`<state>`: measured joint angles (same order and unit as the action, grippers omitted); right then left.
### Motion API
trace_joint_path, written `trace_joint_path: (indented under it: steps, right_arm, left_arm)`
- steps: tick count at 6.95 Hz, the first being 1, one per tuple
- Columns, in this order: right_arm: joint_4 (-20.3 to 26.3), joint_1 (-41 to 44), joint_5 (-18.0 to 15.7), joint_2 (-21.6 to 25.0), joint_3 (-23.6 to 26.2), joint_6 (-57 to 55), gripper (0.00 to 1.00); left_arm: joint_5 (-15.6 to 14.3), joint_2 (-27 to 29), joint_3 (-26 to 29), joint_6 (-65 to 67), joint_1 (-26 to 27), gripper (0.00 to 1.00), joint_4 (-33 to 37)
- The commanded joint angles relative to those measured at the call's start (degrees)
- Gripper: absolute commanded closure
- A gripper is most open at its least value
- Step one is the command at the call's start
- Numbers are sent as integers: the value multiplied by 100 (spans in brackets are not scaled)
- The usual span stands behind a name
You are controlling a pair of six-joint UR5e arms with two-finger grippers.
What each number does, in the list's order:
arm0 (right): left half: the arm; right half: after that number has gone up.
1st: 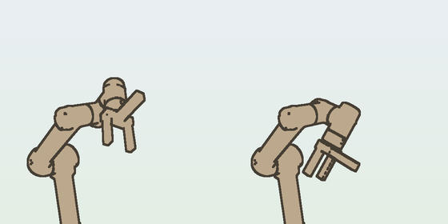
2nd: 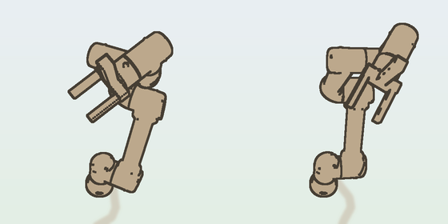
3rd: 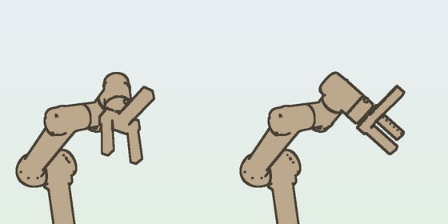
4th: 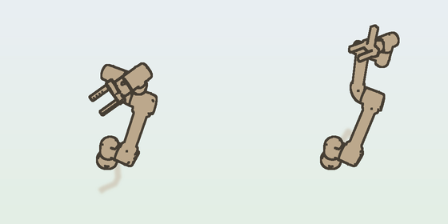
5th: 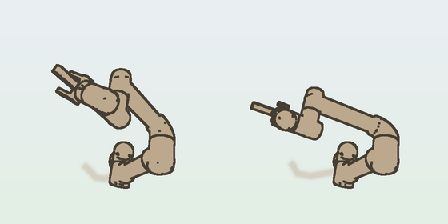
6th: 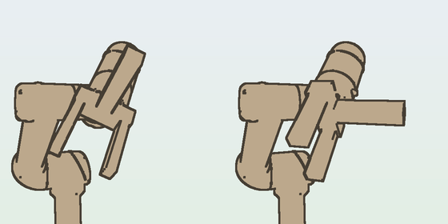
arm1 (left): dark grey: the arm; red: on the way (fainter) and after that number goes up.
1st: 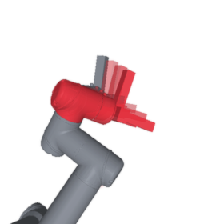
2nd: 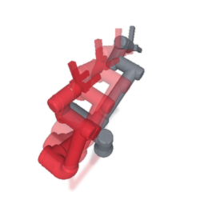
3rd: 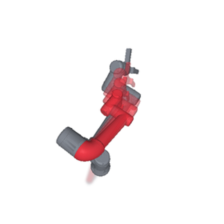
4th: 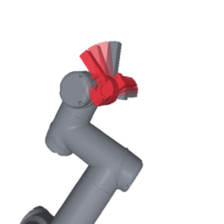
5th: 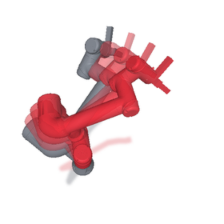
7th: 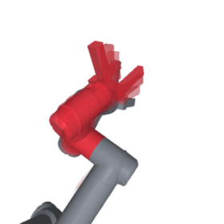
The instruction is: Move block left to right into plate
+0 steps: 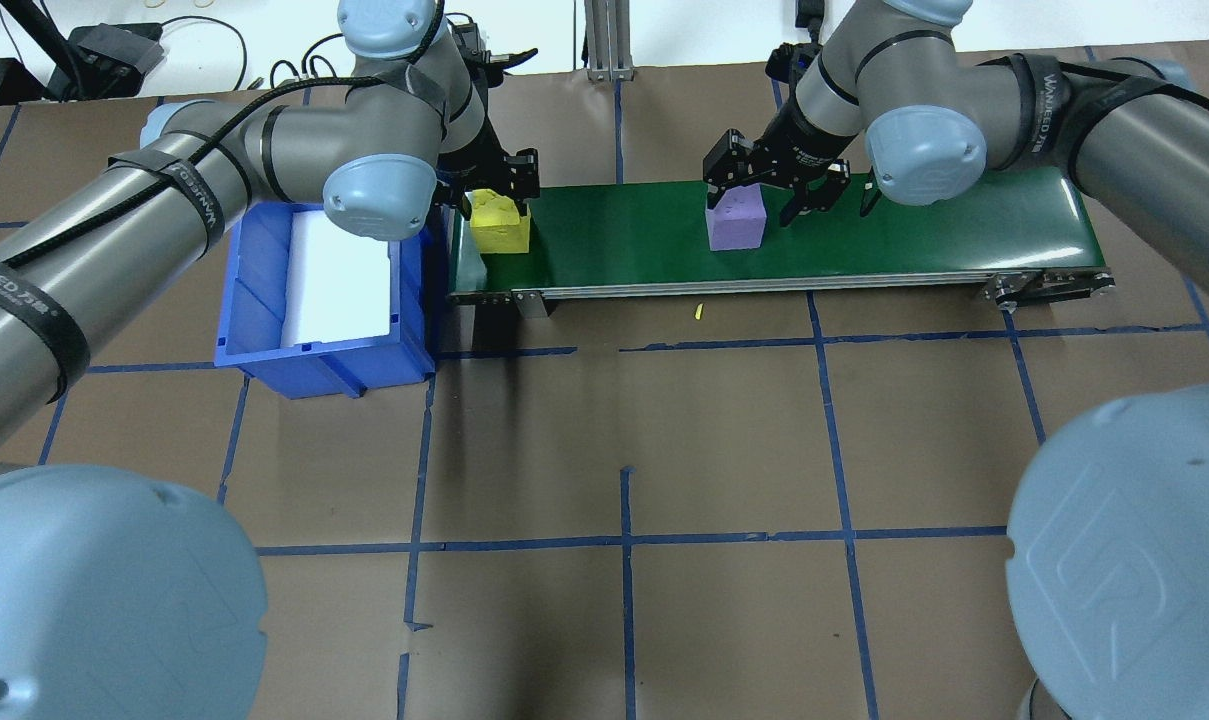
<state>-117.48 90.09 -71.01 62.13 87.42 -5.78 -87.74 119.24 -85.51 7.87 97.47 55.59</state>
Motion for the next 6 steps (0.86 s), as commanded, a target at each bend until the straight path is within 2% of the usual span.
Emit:
trace_joint_path:
  steps: [1,2,3,4,6]
  right_arm:
    - [-56,0,-61,-95,47,7,0]
    - [-195,0,-236,-104,99,111,32]
    - [-205,-52,-1047,-26,22,487,77]
    - [-197,-392,-1742,166,-14,1526,82]
    - [135,-1777,-2195,798,117,4204,80]
  left_arm:
    - [-15,-381,-1,-74,0,0,109]
    - [-15,-819,25,-110,-43,0,745]
    - [-146,-1241,-70,-415,-261,0,1160]
    - [-390,-1541,-124,-722,-568,0,1713]
    - [-393,-2576,-421,-778,-861,0,2628]
